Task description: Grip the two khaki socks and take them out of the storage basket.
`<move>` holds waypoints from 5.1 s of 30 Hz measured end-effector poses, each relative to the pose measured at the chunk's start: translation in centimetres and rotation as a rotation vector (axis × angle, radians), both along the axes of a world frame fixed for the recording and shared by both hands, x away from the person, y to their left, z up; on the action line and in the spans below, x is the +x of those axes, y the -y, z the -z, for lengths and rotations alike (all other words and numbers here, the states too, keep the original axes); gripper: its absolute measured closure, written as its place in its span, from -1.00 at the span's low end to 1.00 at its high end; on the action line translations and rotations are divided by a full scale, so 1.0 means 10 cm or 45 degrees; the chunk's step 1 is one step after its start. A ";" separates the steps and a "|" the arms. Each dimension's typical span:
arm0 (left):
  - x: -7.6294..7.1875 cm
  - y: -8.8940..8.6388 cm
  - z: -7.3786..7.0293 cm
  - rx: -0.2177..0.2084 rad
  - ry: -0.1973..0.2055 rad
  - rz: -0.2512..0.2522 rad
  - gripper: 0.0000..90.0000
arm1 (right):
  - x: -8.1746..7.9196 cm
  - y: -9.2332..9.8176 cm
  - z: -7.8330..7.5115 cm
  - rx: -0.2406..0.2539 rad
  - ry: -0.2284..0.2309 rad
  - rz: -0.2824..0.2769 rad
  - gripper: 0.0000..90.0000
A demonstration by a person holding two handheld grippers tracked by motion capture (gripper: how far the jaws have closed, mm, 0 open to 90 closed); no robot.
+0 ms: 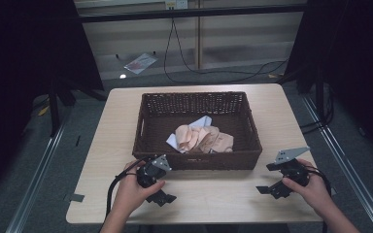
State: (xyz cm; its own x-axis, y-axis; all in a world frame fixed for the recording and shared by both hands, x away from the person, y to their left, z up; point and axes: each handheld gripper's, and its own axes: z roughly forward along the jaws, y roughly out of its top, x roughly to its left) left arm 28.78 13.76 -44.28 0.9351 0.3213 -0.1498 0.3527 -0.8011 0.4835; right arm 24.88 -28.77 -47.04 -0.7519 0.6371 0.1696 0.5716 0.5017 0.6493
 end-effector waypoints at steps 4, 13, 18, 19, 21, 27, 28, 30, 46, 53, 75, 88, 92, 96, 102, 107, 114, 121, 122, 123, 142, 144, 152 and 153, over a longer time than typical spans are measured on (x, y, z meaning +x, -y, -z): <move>0.01 0.03 -0.03 0.009 -0.013 0.015 -0.92 | 0.00 -0.01 0.00 0.006 0.001 -0.004 -0.92; 0.03 0.13 -0.15 0.009 -0.041 0.043 -0.91 | -0.01 -0.01 0.01 0.003 -0.012 0.001 -0.92; 0.05 0.16 -0.25 0.014 -0.053 0.061 -0.91 | -0.01 -0.01 0.01 0.013 -0.007 -0.006 -0.92; 0.06 0.16 -0.27 0.009 -0.051 0.067 -0.91 | -0.01 -0.02 0.01 0.014 -0.008 -0.008 -0.92; 0.07 0.16 -0.35 0.012 -0.059 0.073 -0.91 | -0.01 -0.02 0.01 0.019 -0.010 -0.011 -0.92; 0.15 0.19 -0.59 -0.015 -0.062 0.081 -0.91 | 0.00 -0.02 0.01 0.031 -0.011 -0.004 -0.92; 0.17 0.20 -0.62 -0.019 -0.061 0.077 -0.91 | -0.01 -0.02 0.01 0.028 -0.014 -0.002 -0.92; 0.21 0.23 -0.69 -0.010 -0.072 0.075 -0.91 | -0.01 -0.02 0.00 0.031 -0.015 -0.002 -0.92; 0.59 0.35 -0.96 -0.002 -0.149 -0.013 -0.90 | -0.01 -0.04 0.00 0.035 -0.011 -0.019 -0.92; 0.79 0.42 -0.97 -0.014 -0.151 -0.092 -0.90 | -0.01 -0.04 0.00 0.032 -0.012 -0.017 -0.92; 1.33 0.70 -0.55 0.007 -0.128 -0.363 -0.89 | -0.02 -0.06 0.00 0.049 -0.006 -0.029 -0.92; 1.45 0.83 -0.36 -0.037 -0.139 -0.409 -0.73 | -0.02 -0.08 -0.01 0.039 -0.004 -0.033 -0.92; 1.47 0.90 -0.31 -0.052 -0.130 -0.417 -0.65 | -0.01 -0.08 0.00 0.039 -0.003 -0.038 -0.92; 1.48 0.97 -0.27 -0.053 -0.131 -0.408 -0.59 | -0.01 -0.08 -0.01 0.040 -0.001 -0.036 -0.92; 1.49 1.04 -0.23 -0.046 -0.129 -0.387 -0.47 | -0.01 -0.08 0.00 0.043 0.001 -0.043 -0.92; 1.51 1.08 -0.19 -0.047 -0.118 -0.370 -0.29 | -0.02 -0.08 -0.01 0.042 0.000 -0.038 -0.92; 1.53 1.10 -0.17 -0.035 -0.094 -0.338 0.21 | -0.02 -0.08 -0.01 0.047 0.001 -0.038 -0.92; 1.50 1.05 -0.30 -0.046 -0.169 -0.374 0.99 | -0.01 -0.07 -0.02 0.059 0.005 -0.038 -0.92; 1.50 1.04 -0.32 -0.039 -0.174 -0.383 1.00 | -0.01 -0.07 -0.02 0.060 0.004 -0.039 -0.92; 1.50 1.02 -0.34 -0.049 -0.182 -0.396 1.00 | -0.01 -0.07 -0.02 0.060 0.006 -0.040 -0.92; 1.46 0.88 -1.09 -0.196 -0.235 -0.374 1.00 | -0.01 -0.07 -0.02 0.059 0.006 -0.036 -0.92; 1.46 0.86 -1.15 -0.196 -0.239 -0.368 1.00 | -0.01 -0.08 -0.02 0.057 0.006 -0.039 -0.92; 1.45 0.80 -1.44 -0.213 -0.258 -0.359 1.00 | -0.01 -0.08 -0.01 0.062 0.005 -0.041 -0.92; 1.45 0.80 -1.44 -0.213 -0.258 -0.359 1.00 | -0.01 -0.08 -0.01 0.062 0.005 -0.041 -0.92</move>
